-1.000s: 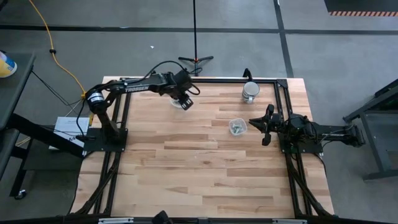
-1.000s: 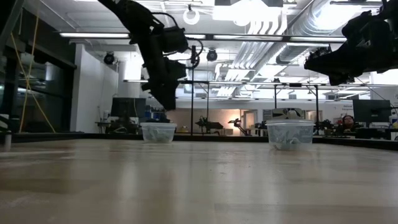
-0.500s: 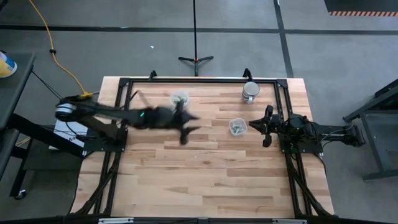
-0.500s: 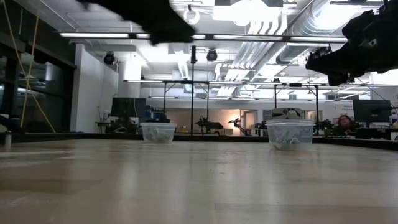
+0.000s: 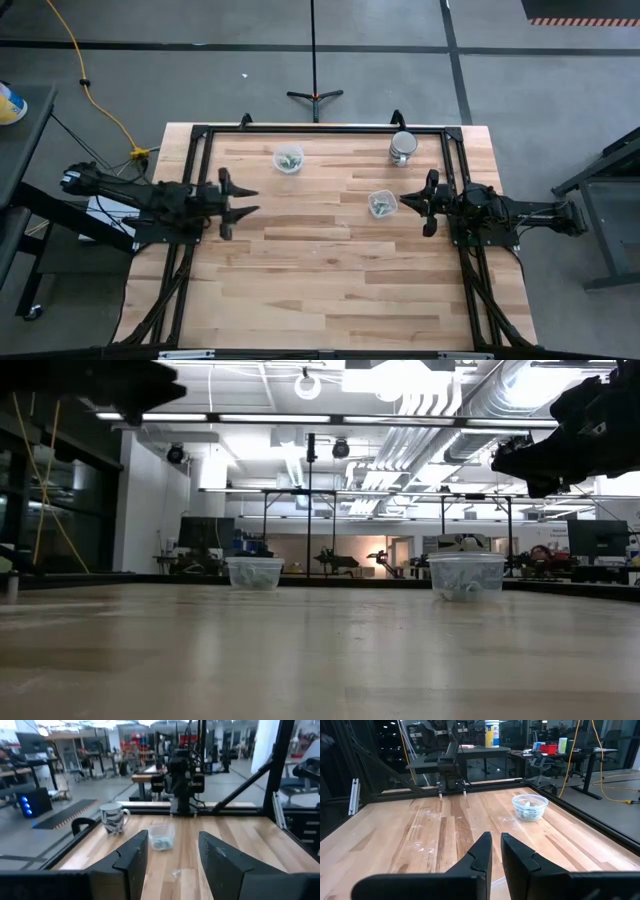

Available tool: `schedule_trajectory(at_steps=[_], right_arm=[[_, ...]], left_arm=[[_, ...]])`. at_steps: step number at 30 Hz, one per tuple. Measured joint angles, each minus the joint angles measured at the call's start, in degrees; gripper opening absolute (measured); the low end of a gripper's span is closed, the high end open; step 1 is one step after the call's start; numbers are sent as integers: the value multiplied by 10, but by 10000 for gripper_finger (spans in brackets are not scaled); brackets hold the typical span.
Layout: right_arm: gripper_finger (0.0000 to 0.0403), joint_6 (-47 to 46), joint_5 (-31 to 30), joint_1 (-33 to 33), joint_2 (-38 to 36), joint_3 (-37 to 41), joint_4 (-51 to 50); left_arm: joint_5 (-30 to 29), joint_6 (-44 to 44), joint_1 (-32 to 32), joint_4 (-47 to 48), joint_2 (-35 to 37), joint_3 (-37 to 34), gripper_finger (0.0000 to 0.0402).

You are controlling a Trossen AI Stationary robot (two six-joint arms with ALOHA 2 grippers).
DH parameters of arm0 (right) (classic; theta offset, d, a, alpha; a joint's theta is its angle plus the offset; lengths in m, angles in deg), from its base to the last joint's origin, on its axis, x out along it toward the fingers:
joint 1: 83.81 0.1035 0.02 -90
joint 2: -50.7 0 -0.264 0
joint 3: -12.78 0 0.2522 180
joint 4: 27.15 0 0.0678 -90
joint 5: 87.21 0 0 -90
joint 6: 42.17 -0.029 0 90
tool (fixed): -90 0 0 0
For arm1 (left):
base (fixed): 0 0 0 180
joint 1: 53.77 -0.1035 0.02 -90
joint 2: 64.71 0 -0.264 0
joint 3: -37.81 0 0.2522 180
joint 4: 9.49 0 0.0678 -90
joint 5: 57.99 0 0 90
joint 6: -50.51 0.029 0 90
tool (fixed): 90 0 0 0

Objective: Pick and place Stevia / Truvia into bins
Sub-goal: Return to Home Position

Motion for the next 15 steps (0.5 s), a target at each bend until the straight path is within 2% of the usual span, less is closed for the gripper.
schedule_trajectory(at_steps=[4, 9, 12, 15], right_arm=[[32, 0, -2, 0, 0, 0, 1], [32, 0, -4, 0, 0, 1, 5], [32, 1, -5, 0, 0, 1, 9], [32, 0, -5, 0, 0, 1, 10]], left_arm=[[-2, 3, -2, -7, 107, -66, 209], [20, 20, -2, -8, 207, -117, 209], [20, 42, -2, 17, 243, -127, 209], [3, 48, -2, 45, 239, -130, 209]])
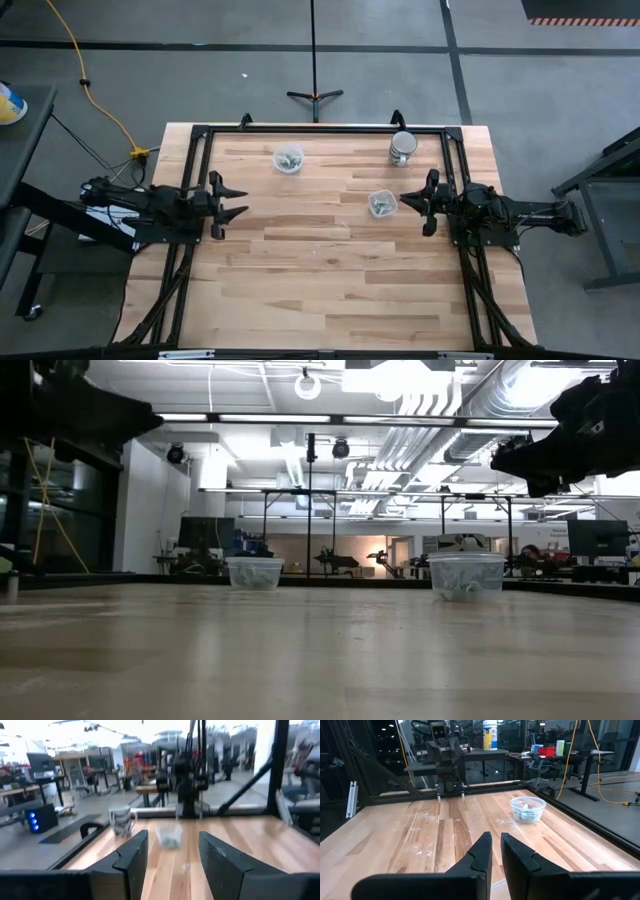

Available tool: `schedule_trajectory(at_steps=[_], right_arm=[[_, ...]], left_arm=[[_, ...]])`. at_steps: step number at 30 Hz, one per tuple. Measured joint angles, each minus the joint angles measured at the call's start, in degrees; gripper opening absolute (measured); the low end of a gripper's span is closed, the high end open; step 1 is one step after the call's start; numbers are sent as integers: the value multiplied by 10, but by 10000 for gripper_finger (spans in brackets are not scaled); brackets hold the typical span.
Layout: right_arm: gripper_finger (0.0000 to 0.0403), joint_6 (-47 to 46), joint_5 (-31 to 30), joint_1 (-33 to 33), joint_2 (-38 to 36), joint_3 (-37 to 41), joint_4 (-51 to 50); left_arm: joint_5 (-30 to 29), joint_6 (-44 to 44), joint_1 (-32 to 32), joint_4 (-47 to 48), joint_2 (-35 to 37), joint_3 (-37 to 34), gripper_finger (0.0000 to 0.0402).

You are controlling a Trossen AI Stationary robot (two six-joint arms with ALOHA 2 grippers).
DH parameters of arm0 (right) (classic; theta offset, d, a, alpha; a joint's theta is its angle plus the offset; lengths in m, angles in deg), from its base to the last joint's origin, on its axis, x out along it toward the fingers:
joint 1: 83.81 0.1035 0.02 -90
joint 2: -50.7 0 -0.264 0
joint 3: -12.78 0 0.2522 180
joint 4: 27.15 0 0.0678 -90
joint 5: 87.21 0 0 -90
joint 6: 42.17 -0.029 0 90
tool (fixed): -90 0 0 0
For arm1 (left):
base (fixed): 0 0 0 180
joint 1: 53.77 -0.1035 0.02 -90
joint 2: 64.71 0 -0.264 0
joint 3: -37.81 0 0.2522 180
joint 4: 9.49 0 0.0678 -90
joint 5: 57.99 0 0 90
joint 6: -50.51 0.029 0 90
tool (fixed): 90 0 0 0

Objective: Pick and place Stevia / Truvia into bins
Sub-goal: Return to Home Position

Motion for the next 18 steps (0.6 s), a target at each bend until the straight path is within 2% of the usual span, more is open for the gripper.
schedule_trajectory(at_steps=[14, 18], right_arm=[[32, 0, 0, 0, 0, 0, -2], [32, 0, 0, 0, 0, 0, -2]], left_arm=[[-16, -20, 0, 15, 1, 0, 207], [-4, -19, 0, 16, 1, 0, 172]])
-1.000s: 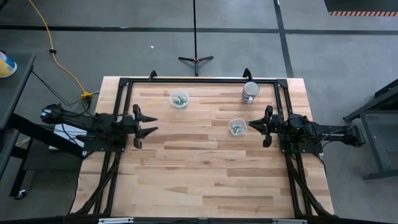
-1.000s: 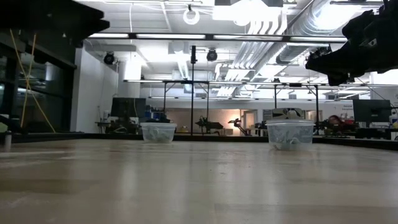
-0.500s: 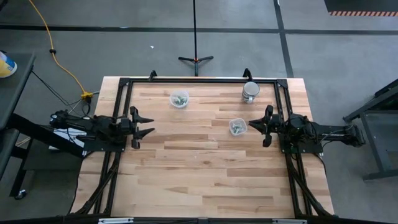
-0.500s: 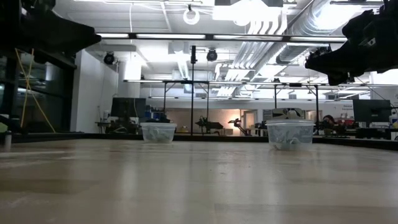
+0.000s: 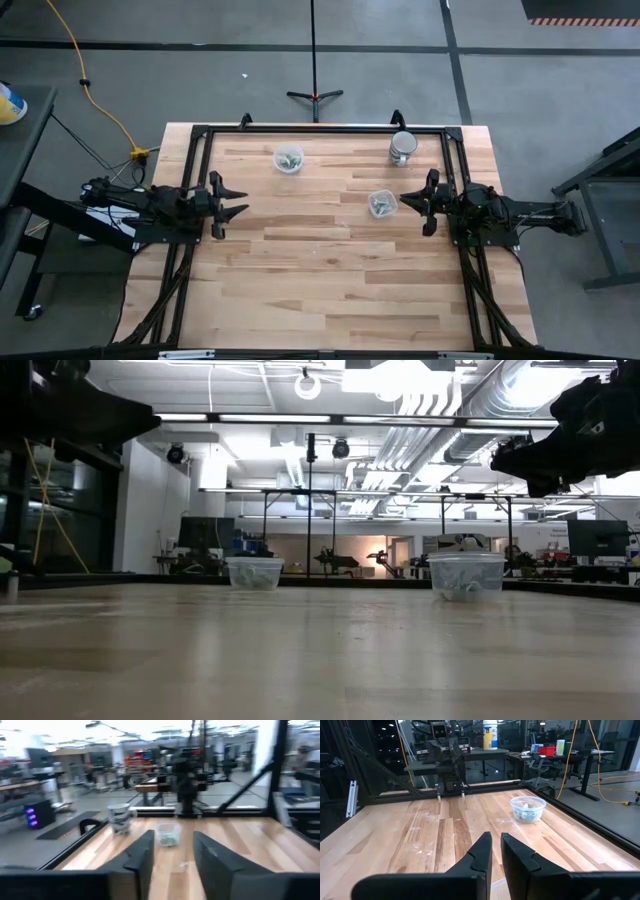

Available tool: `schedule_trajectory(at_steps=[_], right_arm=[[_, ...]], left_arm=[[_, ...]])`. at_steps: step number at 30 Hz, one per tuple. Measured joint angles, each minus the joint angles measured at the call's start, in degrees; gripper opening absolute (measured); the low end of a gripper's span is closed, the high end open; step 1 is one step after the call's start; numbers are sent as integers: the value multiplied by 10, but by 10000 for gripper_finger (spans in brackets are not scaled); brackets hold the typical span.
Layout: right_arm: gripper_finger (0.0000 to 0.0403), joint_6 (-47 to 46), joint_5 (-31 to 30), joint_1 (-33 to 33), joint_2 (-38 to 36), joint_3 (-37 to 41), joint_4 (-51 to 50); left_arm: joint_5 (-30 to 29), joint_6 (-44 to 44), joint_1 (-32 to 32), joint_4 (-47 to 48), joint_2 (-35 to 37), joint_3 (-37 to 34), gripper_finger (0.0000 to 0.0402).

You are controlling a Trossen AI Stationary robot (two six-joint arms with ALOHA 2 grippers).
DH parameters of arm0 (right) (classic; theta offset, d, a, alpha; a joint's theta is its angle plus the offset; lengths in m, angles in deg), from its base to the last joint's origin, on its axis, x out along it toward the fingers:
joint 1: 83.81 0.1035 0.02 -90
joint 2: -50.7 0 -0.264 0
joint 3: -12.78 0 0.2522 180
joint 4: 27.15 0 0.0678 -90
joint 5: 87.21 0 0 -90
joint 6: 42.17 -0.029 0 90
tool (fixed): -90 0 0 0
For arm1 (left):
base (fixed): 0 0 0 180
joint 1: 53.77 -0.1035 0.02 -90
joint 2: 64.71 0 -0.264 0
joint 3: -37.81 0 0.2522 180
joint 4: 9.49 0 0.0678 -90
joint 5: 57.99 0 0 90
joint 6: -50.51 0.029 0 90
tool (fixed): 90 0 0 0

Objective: Pick and place Stevia / Truvia into bins
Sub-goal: Return to Home Position

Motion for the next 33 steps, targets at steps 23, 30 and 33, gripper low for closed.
schedule_trajectory(at_steps=[23, 30, 33], right_arm=[[32, 0, 1, 0, 0, 0, -1], [32, 0, 1, 0, 0, 0, -1], [32, 0, 1, 0, 0, 0, -1]], left_arm=[[162, 24, 0, 0, 0, -30, 21], [75, 27, 0, -4, 0, -30, 133], [75, 27, 0, -4, 0, -30, 180]])
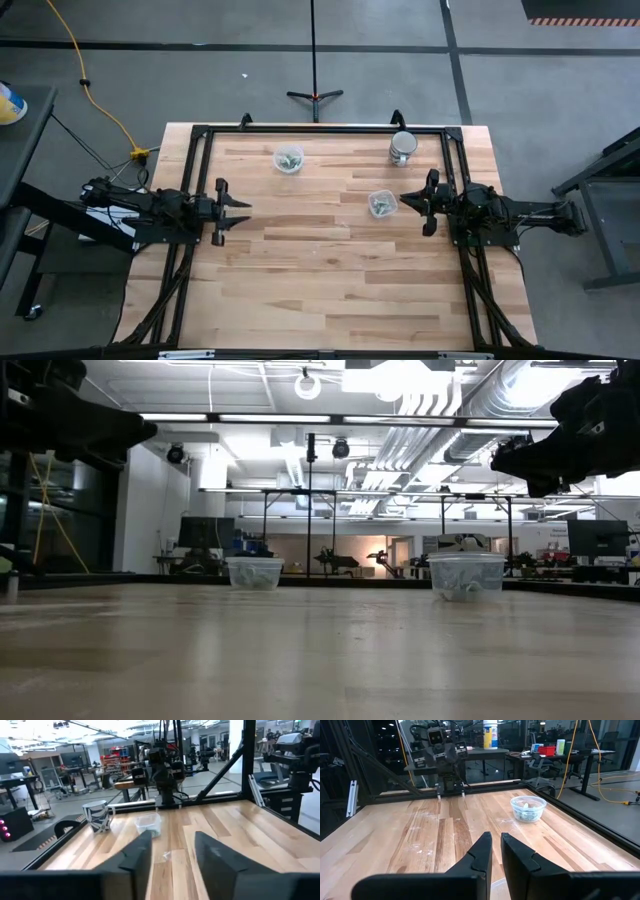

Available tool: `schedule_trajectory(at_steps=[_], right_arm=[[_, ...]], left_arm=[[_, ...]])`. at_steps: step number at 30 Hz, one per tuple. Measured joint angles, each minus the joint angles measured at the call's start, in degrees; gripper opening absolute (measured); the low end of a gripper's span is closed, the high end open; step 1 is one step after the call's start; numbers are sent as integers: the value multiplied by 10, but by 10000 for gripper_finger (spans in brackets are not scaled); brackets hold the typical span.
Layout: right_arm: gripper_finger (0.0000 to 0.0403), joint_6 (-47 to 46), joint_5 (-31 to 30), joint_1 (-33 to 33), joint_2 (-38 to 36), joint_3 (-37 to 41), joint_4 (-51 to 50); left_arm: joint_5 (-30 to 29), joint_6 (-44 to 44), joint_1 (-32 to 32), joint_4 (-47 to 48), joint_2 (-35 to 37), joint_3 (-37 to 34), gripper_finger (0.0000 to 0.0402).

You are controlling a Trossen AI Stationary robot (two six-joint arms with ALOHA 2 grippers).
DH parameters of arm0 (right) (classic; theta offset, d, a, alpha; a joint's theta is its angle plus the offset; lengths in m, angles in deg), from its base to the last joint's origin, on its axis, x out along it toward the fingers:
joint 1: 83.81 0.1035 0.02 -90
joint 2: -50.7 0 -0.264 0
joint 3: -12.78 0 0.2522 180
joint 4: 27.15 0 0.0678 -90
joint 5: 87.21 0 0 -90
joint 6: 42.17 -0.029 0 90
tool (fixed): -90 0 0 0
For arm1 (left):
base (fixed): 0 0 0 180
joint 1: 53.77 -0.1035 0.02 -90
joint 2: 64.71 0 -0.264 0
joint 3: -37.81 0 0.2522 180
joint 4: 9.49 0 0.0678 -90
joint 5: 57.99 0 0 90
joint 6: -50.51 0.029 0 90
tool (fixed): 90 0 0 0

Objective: Pick and place Stevia / Truvia into bins
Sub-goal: Return to Home Position

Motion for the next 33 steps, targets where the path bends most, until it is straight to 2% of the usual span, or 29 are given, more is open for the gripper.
schedule_trajectory(at_steps=[5, 11, 33], right_arm=[[32, 0, 0, 0, 0, 0, 0], [32, 0, 0, 0, 0, 0, 0], [32, 0, 0, 0, 0, -1, 0]], left_arm=[[1, 0, 0, 0, 0, 0, 228], [2, 0, 0, 0, 0, 0, 254], [3, 0, 0, 1, 0, -1, 257]])
